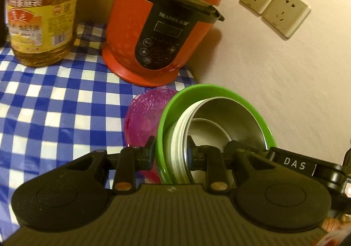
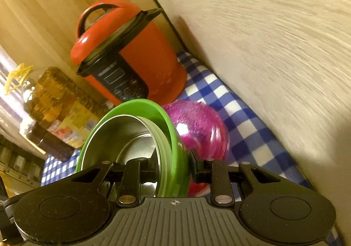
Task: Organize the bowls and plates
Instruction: 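Carry the nested green bowl toward the pink plate stack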
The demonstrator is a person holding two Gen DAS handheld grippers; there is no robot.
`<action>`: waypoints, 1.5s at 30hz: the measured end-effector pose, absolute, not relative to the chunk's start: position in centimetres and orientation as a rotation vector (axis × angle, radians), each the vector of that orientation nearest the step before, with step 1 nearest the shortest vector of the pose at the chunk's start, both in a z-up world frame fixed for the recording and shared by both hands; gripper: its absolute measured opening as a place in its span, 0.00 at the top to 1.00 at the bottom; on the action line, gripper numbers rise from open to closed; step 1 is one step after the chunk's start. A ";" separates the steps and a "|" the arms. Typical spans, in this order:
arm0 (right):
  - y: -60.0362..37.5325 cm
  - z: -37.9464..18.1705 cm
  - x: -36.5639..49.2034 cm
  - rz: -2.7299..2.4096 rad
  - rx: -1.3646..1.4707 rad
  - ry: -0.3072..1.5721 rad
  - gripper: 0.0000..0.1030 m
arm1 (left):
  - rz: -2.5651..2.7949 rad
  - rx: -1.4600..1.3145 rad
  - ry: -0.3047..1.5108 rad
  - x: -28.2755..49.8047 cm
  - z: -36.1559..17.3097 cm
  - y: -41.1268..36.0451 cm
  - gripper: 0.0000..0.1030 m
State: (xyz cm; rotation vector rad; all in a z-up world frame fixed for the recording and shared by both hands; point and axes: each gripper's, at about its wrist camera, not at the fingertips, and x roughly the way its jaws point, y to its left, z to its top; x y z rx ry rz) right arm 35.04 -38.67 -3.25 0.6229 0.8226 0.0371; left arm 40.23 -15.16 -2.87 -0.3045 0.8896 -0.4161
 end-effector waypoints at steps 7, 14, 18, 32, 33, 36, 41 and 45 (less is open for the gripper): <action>-39.7 -6.2 37.9 0.028 0.655 0.834 0.74 | -0.406 -0.300 0.917 43.7 -4.8 -16.0 0.77; -40.1 -8.1 39.5 0.014 0.681 0.851 0.74 | -0.399 -0.267 0.942 45.4 -6.2 -16.7 0.77; -40.2 -8.6 39.9 0.007 0.681 0.859 0.74 | -0.399 -0.257 0.950 46.0 -6.8 -17.1 0.77; -40.3 -9.4 40.4 0.013 0.681 0.851 0.72 | -0.400 -0.214 0.912 46.2 -7.4 -17.7 0.77; -40.3 -9.5 40.4 0.016 0.681 0.849 0.71 | -0.399 -0.216 0.910 46.1 -7.3 -17.6 0.77; -40.1 -9.3 40.3 0.031 0.662 0.837 0.64 | -0.398 -0.237 0.909 45.9 -7.4 -17.4 0.74; -39.7 -8.2 39.6 0.045 0.621 0.781 0.55 | -0.388 -0.224 0.875 45.1 -6.9 -17.1 0.61; -39.6 -7.5 39.0 0.048 0.598 0.759 0.52 | -0.387 -0.221 0.841 44.3 -6.1 -16.5 0.54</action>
